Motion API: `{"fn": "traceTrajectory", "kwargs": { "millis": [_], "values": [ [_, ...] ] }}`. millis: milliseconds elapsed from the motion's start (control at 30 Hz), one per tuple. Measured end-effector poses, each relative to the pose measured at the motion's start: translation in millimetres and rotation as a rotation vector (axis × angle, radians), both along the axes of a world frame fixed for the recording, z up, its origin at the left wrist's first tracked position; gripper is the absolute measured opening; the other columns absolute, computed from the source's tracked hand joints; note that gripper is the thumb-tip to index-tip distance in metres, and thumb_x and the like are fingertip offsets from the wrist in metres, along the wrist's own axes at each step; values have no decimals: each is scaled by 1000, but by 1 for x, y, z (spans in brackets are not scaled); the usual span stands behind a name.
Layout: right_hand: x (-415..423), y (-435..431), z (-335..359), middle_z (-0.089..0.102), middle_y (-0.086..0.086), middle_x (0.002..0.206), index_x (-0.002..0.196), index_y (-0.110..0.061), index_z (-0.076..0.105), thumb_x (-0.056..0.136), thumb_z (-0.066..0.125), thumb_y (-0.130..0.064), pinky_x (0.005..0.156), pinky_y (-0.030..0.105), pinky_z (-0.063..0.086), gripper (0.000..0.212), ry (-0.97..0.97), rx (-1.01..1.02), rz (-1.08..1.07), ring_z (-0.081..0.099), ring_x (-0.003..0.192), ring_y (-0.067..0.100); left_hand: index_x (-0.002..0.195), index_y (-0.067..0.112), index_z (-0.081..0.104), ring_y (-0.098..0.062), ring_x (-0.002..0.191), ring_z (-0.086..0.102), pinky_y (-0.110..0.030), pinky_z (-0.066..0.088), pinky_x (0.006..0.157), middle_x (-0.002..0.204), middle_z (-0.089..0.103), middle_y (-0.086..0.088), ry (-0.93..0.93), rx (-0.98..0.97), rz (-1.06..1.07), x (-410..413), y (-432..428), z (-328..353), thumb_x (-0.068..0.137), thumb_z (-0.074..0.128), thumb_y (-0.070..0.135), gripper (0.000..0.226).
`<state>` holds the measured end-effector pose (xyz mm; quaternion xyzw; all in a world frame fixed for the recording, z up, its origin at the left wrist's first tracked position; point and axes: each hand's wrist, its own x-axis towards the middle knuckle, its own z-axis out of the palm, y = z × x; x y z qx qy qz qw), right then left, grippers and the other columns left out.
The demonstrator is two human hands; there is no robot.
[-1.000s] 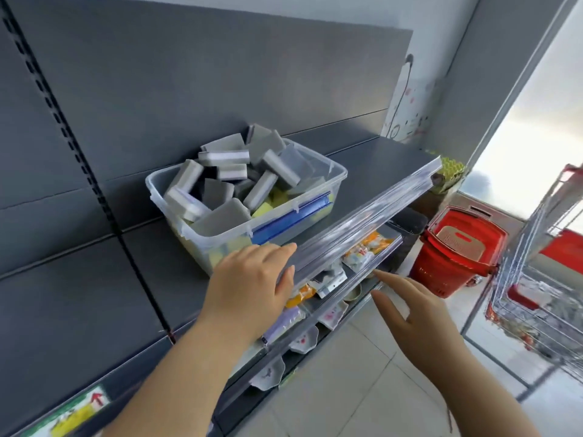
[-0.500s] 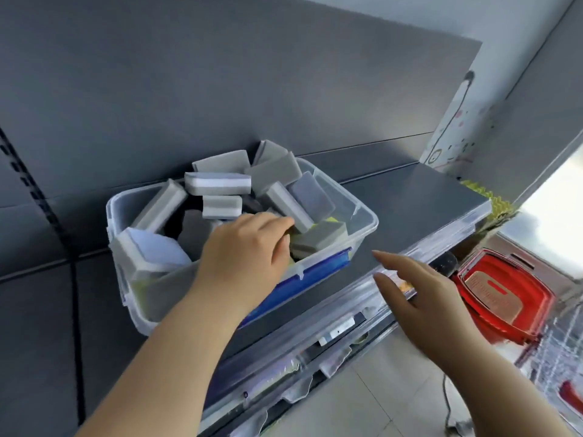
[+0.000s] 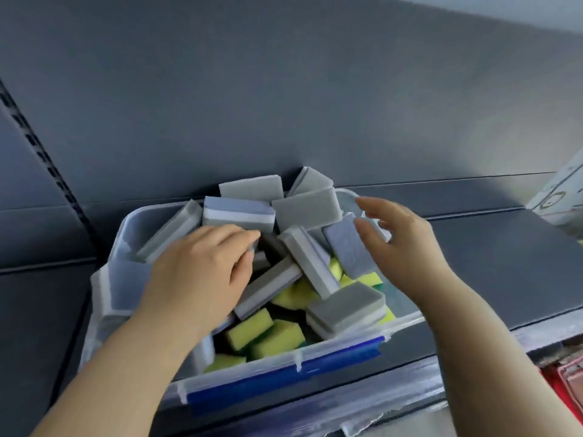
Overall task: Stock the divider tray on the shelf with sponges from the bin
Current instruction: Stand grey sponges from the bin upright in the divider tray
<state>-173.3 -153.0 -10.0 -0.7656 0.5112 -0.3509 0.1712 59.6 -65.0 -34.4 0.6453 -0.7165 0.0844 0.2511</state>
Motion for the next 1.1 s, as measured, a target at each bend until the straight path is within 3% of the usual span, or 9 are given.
{"fn": "traceTrajectory", "kwargs": {
  "millis": [200, 300, 400, 667, 767, 833, 900, 1000, 1100],
  "values": [
    [22, -88, -17, 51, 3, 131, 138, -27, 37, 89, 56, -37, 93, 30, 40, 54, 195, 236, 149, 51, 115, 20, 104, 18, 71, -18, 86, 67, -28, 50, 62, 99, 70, 3, -28, -7, 231, -6, 12, 1, 86, 40, 31, 38],
    [28, -103, -21, 54, 6, 127, 141, -24, 29, 85, 62, -38, 86, 30, 41, 66, 282, 310, 201, 54, 110, 23, 103, 18, 71, -18, 86, 67, -27, 50, 62, 98, 70, 4, -42, -12, 265, -13, 14, 0, 86, 41, 30, 38],
    [28, -99, -19, 57, 2, 121, 137, -28, 34, 81, 67, -35, 82, 28, 41, 66, 201, 247, 211, 54, 108, 21, 103, 20, 71, -16, 82, 66, -23, 43, 55, 97, 69, 7, -79, -9, 291, -19, 14, -2, 85, 42, 30, 35],
    [-17, -55, 6, 57, -10, 104, 127, -33, 46, 76, 73, -22, 81, 22, 38, 59, -103, 83, 176, 54, 95, 12, 98, 18, 72, -23, 78, 66, -31, 51, 57, 92, 69, 3, -256, -115, 276, -11, -34, 14, 77, 51, 22, 29],
    [-34, -43, -1, 59, -8, 105, 126, -34, 47, 75, 74, -21, 81, 24, 41, 59, -121, 116, 153, 56, 94, 13, 109, 20, 66, -26, 93, 61, -36, 52, 69, 105, 64, 2, -329, 102, 201, -16, -68, 17, 70, 71, 9, 41],
    [-43, -39, -6, 60, -7, 105, 126, -34, 47, 75, 75, -21, 82, 25, 42, 59, -126, 137, 132, 57, 93, 14, 128, 28, 50, -22, 114, 47, -35, 42, 86, 123, 51, 5, -409, 312, 236, -24, -86, 16, 82, 60, 16, 50],
    [-50, -36, -10, 60, -6, 105, 125, -33, 48, 75, 75, -21, 81, 24, 41, 59, -128, 155, 119, 58, 92, 14, 131, 30, 42, -21, 118, 42, -33, 36, 86, 126, 46, 4, -507, 442, 295, -34, -98, 13, 84, 56, 18, 51],
    [-56, -33, -13, 61, -8, 102, 125, -32, 48, 75, 75, -21, 80, 22, 40, 59, -130, 171, 108, 58, 91, 13, 125, 27, 45, -22, 112, 45, -32, 35, 77, 119, 49, 1, -570, 448, 342, -43, -106, 12, 82, 56, 16, 45],
    [-60, -31, -14, 61, -8, 102, 125, -32, 49, 75, 75, -21, 78, 21, 40, 57, -141, 159, 95, 58, 90, 12, 123, 30, 47, -21, 109, 50, -32, 38, 75, 118, 55, 5, -448, 299, 383, -40, -101, 24, 86, 55, 27, 38]
  ]
}}
